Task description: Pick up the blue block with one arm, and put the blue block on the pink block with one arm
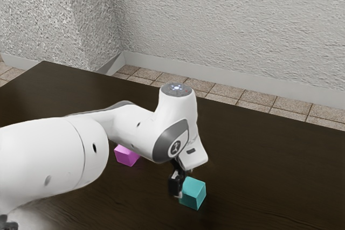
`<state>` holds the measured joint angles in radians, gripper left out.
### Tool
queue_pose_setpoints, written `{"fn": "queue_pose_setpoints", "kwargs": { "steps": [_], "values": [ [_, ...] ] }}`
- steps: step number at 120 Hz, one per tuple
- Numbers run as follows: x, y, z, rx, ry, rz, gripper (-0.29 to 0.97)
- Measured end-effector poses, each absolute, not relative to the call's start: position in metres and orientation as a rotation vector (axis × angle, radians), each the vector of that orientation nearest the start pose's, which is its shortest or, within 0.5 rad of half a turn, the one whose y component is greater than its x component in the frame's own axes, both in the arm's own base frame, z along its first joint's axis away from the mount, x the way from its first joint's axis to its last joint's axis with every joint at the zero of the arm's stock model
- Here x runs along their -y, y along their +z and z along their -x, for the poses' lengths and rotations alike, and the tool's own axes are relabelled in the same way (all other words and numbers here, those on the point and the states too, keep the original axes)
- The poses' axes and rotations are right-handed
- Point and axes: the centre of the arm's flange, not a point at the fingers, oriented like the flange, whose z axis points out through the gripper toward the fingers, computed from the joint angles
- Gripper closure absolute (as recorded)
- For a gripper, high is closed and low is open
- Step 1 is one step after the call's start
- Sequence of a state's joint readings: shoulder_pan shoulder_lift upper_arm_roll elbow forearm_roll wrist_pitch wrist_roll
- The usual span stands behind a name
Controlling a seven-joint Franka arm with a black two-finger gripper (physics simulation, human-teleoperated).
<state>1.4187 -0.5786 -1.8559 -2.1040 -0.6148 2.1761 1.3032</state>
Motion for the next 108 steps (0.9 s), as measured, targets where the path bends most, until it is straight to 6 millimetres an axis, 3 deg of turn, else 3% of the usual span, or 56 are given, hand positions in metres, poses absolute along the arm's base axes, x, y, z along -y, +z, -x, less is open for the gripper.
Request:
{"fn": "queue_pose_setpoints", "kwargs": {
  "steps": [16, 36, 63, 108],
  "values": [
    [0.274, 0.323, -0.498, -2.032, -0.003, 2.337, 0.0],
    [0.267, 0.31, -0.504, -2.019, -0.022, 2.364, 0.0],
    [0.281, 0.288, -0.497, -2.065, -0.043, 2.376, 0.0],
    [0.275, 0.283, -0.502, -2.127, -0.056, 2.303, 0.0]
  ]
}}
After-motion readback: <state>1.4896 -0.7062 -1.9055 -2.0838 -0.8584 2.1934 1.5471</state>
